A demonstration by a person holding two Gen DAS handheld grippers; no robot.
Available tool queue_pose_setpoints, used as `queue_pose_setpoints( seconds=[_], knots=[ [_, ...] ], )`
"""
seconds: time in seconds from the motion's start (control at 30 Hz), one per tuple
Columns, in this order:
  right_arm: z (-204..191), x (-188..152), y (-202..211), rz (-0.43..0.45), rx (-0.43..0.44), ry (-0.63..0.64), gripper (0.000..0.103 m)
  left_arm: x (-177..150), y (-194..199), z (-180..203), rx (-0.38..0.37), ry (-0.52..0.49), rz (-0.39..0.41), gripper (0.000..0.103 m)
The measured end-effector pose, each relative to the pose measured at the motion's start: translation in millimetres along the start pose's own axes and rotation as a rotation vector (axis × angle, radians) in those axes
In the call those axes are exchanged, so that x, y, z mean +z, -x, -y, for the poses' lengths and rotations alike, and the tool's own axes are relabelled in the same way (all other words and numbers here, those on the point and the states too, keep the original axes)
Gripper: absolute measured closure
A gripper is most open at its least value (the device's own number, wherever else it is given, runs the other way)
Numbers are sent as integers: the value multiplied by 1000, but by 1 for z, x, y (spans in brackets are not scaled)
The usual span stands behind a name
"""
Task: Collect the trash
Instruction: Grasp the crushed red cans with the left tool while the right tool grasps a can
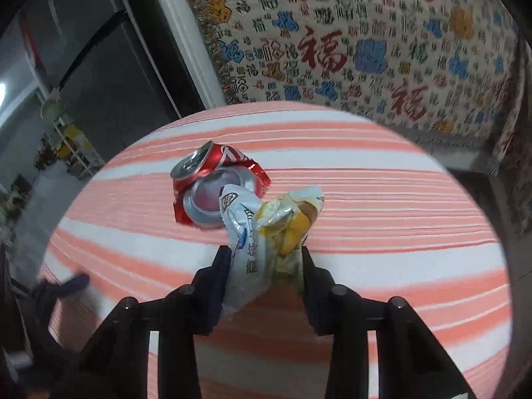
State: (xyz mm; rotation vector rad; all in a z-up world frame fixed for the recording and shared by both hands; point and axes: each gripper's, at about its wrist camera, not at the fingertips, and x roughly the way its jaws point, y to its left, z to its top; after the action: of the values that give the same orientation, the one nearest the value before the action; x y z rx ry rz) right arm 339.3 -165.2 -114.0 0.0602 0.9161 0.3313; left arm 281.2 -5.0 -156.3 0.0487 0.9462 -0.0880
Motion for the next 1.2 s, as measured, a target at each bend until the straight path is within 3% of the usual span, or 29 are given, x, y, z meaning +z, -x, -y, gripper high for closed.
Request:
queue_pose_setpoints(
  seconds=[0.23,0.3,0.33,0.37,0.43,0.63,0.77,0.93,1.0,1.03,1.2],
  knots=[
    [10,-81,67,64,-82,122,65,1,0,-1,1,1,0,0],
    [9,-103,71,59,-109,133,61,2,-1,-2,-8,1,-1,0],
    [10,-105,69,59,-121,135,54,4,-2,-2,-16,-5,-1,0],
    [9,-109,67,52,-128,137,37,8,-4,-2,-36,-25,-1,0],
    [10,-112,61,10,-107,137,27,21,-11,-2,-88,-67,5,0],
    [31,-110,67,23,-49,52,27,85,-40,-10,-191,-80,43,1],
    [22,-112,62,9,-95,95,25,126,-71,-3,-303,-85,25,1],
    [18,-113,60,2,-123,115,25,145,-99,8,-341,-106,30,1],
    [15,-114,60,3,-121,114,25,148,-98,6,-399,-90,49,25],
    [15,-114,61,3,-119,113,25,147,-96,5,-418,-83,48,44],
    [15,-115,62,3,-121,114,25,122,-70,-17,-335,-9,70,45]
  ],
)
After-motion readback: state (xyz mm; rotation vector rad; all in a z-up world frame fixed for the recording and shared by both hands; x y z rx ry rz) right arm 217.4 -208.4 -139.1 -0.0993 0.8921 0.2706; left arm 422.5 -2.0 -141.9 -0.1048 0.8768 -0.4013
